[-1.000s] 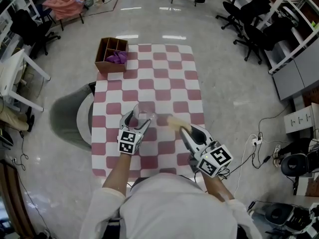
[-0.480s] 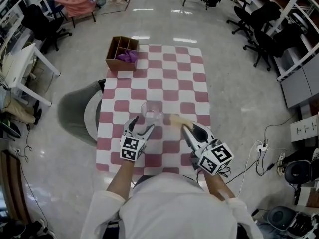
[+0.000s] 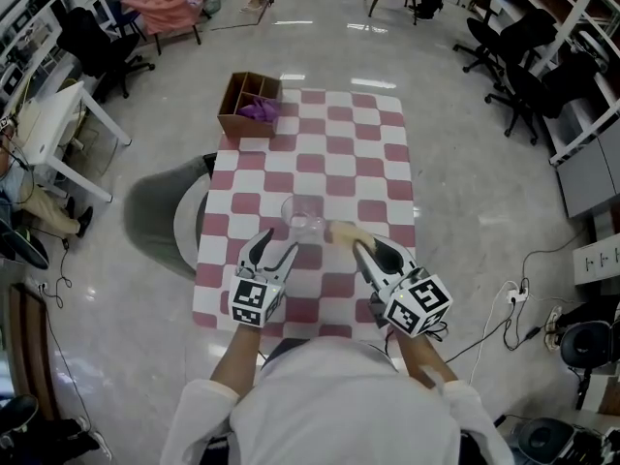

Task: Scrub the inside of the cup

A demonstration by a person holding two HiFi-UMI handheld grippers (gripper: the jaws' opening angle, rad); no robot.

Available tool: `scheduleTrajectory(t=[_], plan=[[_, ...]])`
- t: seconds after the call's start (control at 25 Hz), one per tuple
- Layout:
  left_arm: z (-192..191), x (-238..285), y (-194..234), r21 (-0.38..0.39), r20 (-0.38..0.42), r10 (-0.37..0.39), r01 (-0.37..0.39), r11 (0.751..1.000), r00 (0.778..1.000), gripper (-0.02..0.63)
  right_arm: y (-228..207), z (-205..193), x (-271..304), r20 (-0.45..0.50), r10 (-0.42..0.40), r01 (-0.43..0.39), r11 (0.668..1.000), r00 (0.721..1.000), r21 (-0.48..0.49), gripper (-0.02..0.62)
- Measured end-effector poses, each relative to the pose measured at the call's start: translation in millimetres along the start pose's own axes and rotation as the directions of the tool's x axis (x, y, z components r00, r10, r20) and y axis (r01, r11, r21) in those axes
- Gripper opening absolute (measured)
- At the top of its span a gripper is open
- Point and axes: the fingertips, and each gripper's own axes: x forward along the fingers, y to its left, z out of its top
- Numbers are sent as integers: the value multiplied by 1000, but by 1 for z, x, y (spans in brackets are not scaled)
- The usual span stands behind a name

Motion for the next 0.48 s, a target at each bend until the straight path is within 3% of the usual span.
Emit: scheduleTrajectory(t=[0.32, 0.48], plan=[[17, -16, -10, 51, 18, 5, -6, 999, 1000, 98, 0, -2, 1, -6, 18, -18, 1000, 1000, -5, 85], [22, -23, -12, 54, 16, 15, -15, 998, 1000, 63, 1, -5, 5, -18, 28, -28, 999, 999, -23, 86]])
